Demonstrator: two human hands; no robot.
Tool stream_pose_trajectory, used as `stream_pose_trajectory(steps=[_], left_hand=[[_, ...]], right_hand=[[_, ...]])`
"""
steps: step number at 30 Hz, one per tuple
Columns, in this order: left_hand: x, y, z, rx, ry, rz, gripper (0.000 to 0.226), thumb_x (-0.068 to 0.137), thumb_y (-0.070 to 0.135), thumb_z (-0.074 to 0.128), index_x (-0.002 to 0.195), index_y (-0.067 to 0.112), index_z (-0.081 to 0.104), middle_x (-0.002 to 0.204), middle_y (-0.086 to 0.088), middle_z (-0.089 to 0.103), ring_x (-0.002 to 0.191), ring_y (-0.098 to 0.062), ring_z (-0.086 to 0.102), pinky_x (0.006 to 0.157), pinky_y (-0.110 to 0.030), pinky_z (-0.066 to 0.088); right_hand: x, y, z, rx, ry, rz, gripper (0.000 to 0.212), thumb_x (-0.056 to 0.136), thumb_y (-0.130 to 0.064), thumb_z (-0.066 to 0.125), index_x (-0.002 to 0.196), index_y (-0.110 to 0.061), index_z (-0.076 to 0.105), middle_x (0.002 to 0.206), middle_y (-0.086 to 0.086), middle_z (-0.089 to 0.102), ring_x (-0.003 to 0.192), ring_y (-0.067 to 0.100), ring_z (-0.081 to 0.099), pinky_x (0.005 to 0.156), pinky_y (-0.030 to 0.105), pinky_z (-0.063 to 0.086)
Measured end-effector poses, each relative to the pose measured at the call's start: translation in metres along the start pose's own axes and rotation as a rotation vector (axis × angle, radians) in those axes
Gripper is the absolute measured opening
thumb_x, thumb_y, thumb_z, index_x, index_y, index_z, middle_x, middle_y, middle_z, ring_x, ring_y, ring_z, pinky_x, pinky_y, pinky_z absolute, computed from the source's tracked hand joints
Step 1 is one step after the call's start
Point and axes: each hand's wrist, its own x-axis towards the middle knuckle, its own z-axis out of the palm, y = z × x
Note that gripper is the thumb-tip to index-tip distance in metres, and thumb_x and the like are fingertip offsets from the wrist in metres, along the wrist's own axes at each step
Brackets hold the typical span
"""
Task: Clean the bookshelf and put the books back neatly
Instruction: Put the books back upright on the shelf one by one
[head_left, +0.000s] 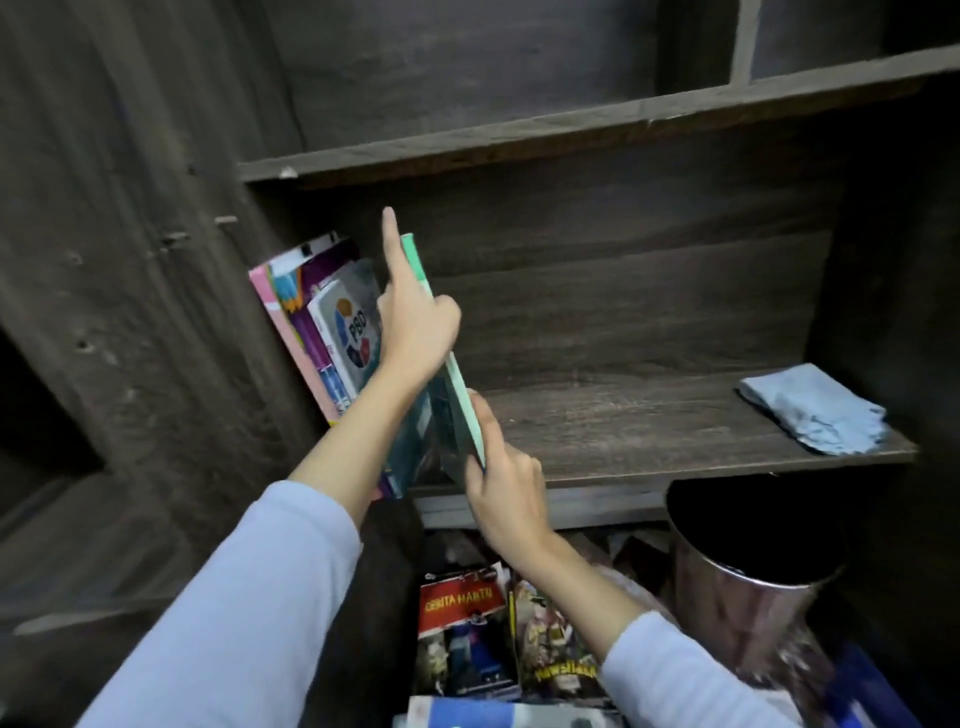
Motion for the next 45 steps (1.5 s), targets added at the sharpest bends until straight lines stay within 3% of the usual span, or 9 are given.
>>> stream_pose_trajectory(steps=[2, 5, 11, 15, 23, 30, 34, 37, 45], left_hand=[[-0.002, -0.013, -0.014, -0.001, 0.053, 0.018, 0.085, 0.087, -0.007, 0.046, 0.15, 0.029, 0.004, 0.149, -0.01, 0.031, 0.095, -0.002, 0.054, 0.064, 0.0, 0.035], [-0.006, -0.031, -0.029, -0.029, 0.134, 0.092, 0.073, 0.084, -0.012, 0.043, 0.147, 0.015, 0.019, 0.129, -0.005, 0.042, 0.074, 0.024, 0.046, 0.064, 0.007, 0.031], [-0.012, -0.074, -0.043, 0.078, 0.229, 0.124, 0.064, 0.084, -0.002, 0.044, 0.142, 0.018, 0.026, 0.133, -0.002, 0.049, 0.113, -0.015, 0.054, 0.095, -0.023, 0.039], [-0.017, -0.094, -0.042, 0.286, 0.202, 0.137, 0.06, 0.087, 0.009, 0.046, 0.142, 0.02, 0.025, 0.125, -0.013, 0.058, 0.104, -0.034, 0.059, 0.084, -0.038, 0.044], [0.002, -0.115, -0.043, 0.668, 0.356, 0.299, 0.063, 0.077, 0.024, 0.057, 0.136, 0.008, 0.041, 0.145, -0.005, 0.04, 0.13, -0.027, 0.038, 0.098, -0.041, 0.031], [0.007, -0.131, -0.041, 0.839, 0.319, 0.31, 0.078, 0.086, 0.03, 0.054, 0.15, 0.013, 0.013, 0.156, -0.002, 0.02, 0.136, -0.025, 0.03, 0.103, -0.041, 0.03], [0.009, -0.14, -0.042, 0.89, 0.332, 0.34, 0.074, 0.087, 0.032, 0.052, 0.15, 0.013, 0.018, 0.156, -0.001, 0.022, 0.137, -0.023, 0.03, 0.102, -0.04, 0.032], [0.012, -0.145, -0.038, 0.905, 0.379, 0.356, 0.072, 0.084, 0.032, 0.054, 0.148, 0.014, 0.024, 0.153, -0.002, 0.03, 0.134, -0.023, 0.034, 0.1, -0.04, 0.035], [0.015, -0.149, -0.033, 1.003, 0.408, 0.327, 0.075, 0.084, 0.033, 0.052, 0.148, 0.012, 0.017, 0.153, -0.004, 0.028, 0.134, -0.022, 0.036, 0.101, -0.039, 0.038]], right_hand=[[0.002, 0.0, 0.015, -0.004, -0.039, -0.036, 0.075, 0.081, -0.01, 0.049, 0.149, -0.023, 0.022, 0.087, 0.02, 0.069, 0.065, 0.041, 0.063, 0.059, 0.044, 0.052], [0.006, -0.004, 0.033, -0.02, -0.155, -0.073, 0.084, 0.086, -0.008, 0.052, 0.149, -0.034, 0.003, 0.102, 0.022, 0.067, 0.074, 0.044, 0.064, 0.065, 0.047, 0.052], [0.016, -0.004, 0.058, -0.076, -0.457, -0.061, 0.072, 0.095, -0.013, 0.045, 0.151, -0.026, 0.001, 0.137, 0.018, 0.049, 0.097, 0.044, 0.061, 0.08, 0.048, 0.047], [0.017, 0.009, 0.083, 0.001, -0.6, -0.035, 0.071, 0.099, -0.021, 0.042, 0.15, -0.026, -0.006, 0.15, 0.017, 0.033, 0.114, 0.044, 0.054, 0.09, 0.045, 0.044], [0.039, 0.017, 0.106, 0.184, -0.655, 0.067, 0.077, 0.097, -0.012, 0.045, 0.149, -0.028, -0.008, 0.159, 0.007, 0.007, 0.136, 0.037, 0.033, 0.11, 0.043, 0.03], [0.054, 0.038, 0.109, 0.301, -0.809, 0.127, 0.114, 0.077, -0.006, 0.074, 0.148, -0.039, -0.009, 0.159, 0.002, 0.007, 0.143, 0.021, 0.019, 0.116, 0.036, 0.022], [0.059, 0.047, 0.107, 0.318, -0.823, 0.16, 0.118, 0.072, 0.005, 0.073, 0.145, -0.049, -0.002, 0.138, -0.001, 0.037, 0.1, 0.002, 0.048, 0.097, 0.031, 0.038], [0.059, 0.046, 0.108, 0.298, -0.803, 0.146, 0.117, 0.073, 0.003, 0.073, 0.145, -0.05, -0.002, 0.157, -0.002, 0.016, 0.134, 0.021, 0.032, 0.111, 0.04, 0.033], [0.048, 0.045, 0.116, 0.204, -0.748, 0.122, 0.108, 0.08, -0.002, 0.069, 0.147, -0.045, -0.004, 0.159, 0.0, 0.011, 0.138, 0.022, 0.029, 0.114, 0.048, 0.028]])
